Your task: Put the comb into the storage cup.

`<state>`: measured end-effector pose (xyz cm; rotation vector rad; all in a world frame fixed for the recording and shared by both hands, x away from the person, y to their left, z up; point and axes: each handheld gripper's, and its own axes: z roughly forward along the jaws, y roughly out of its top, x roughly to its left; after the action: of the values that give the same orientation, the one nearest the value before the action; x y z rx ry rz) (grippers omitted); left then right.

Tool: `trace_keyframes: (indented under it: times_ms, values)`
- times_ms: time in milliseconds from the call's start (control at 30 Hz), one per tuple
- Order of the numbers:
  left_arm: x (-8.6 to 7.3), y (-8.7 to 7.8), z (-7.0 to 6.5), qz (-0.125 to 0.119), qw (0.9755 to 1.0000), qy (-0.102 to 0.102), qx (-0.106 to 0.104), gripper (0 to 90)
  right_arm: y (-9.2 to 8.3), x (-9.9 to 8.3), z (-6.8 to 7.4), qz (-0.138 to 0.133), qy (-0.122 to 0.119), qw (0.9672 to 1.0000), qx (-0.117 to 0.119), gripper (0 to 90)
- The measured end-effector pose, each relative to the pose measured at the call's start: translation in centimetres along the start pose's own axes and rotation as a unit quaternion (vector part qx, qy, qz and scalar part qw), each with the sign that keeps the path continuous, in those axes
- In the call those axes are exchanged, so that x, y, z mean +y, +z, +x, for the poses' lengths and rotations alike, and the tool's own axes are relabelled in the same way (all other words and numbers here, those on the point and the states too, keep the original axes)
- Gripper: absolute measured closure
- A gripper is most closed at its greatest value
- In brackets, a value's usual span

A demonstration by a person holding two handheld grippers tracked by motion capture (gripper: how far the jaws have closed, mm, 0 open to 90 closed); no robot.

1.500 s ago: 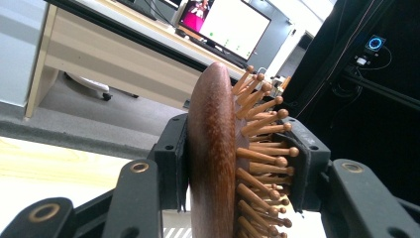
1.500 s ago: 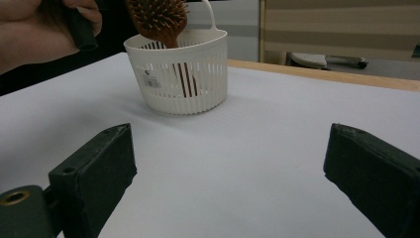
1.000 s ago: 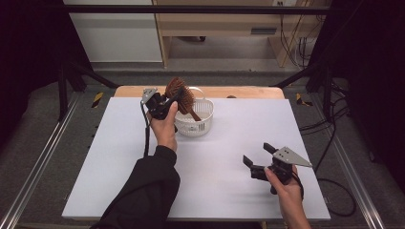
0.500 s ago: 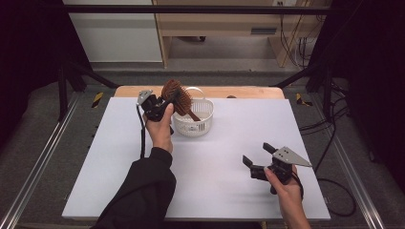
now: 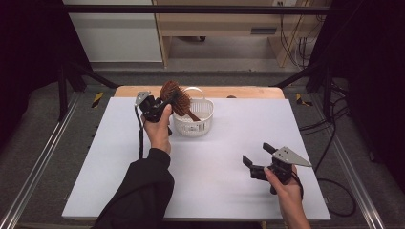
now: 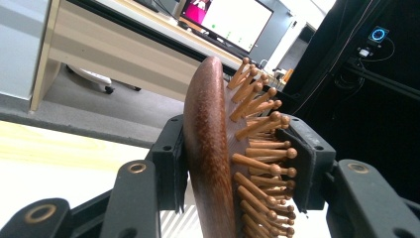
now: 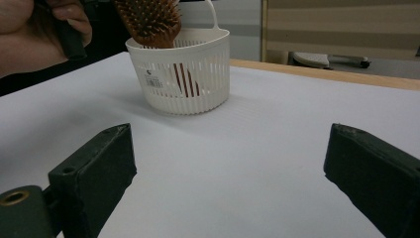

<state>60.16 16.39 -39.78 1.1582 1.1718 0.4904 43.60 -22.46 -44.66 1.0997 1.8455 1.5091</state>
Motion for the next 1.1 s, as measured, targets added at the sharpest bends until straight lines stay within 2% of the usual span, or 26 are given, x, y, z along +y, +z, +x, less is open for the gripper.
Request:
trace_keyframes:
  times_ms: [367, 1100]
  values:
    - [-0.1, -0.28, 0.66, 0.002, 1.0, -0.005, 0.001, 48.9, 0.07, -0.02, 0.04, 0.001, -0.002, 1.0, 0.0, 6.0]
    - [-0.09, -0.33, 0.88, 0.004, 1.0, -0.004, -0.001, 48.5, 0.11, -0.04, 0.06, 0.002, -0.003, 1.0, -0.001, 5.6]
